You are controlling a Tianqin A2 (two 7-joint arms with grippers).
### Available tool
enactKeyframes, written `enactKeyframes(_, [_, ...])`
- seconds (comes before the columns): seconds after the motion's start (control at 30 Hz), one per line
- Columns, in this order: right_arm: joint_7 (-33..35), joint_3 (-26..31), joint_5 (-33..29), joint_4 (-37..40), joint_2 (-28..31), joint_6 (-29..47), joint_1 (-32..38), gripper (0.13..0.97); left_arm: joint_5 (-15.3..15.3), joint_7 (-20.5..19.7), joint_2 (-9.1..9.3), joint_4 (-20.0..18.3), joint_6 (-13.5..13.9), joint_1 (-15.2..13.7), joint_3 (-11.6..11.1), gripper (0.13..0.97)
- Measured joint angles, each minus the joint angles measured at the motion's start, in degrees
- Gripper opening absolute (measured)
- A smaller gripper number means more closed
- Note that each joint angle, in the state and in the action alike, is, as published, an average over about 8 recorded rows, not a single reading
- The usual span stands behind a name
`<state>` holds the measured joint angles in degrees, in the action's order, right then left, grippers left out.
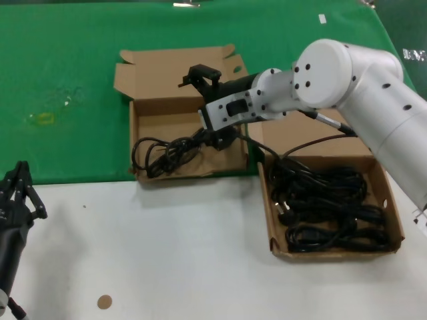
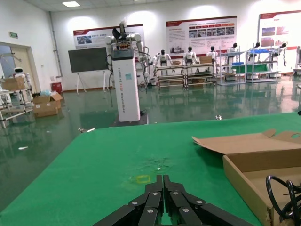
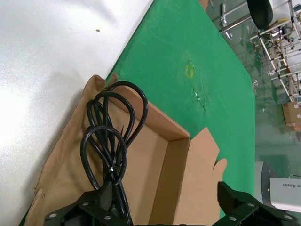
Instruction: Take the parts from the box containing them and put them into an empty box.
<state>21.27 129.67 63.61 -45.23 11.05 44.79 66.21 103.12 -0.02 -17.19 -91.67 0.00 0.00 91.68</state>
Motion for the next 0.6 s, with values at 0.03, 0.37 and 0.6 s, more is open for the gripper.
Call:
enactKeyframes(0.03, [0.0,0.0,0.0,0.0,0.0,0.0,0.0,0.680,0.0,0.0,0.00,0.0,0.0,0.0,0.0,0.155])
enactKeyframes(0.37, [-1.3,-2.3,2.4,-2.9,0.4,-2.7,-4.1,0.859,0.0,0.0,0.00,0.0,0.0,0.0,0.0,0.201])
enactKeyframes(0.6, [-3.2,-5.7,5.9,-7.0,0.9,-6.6,-9.9,0.907,0.0,0.0,0.00,0.0,0.0,0.0,0.0,0.274])
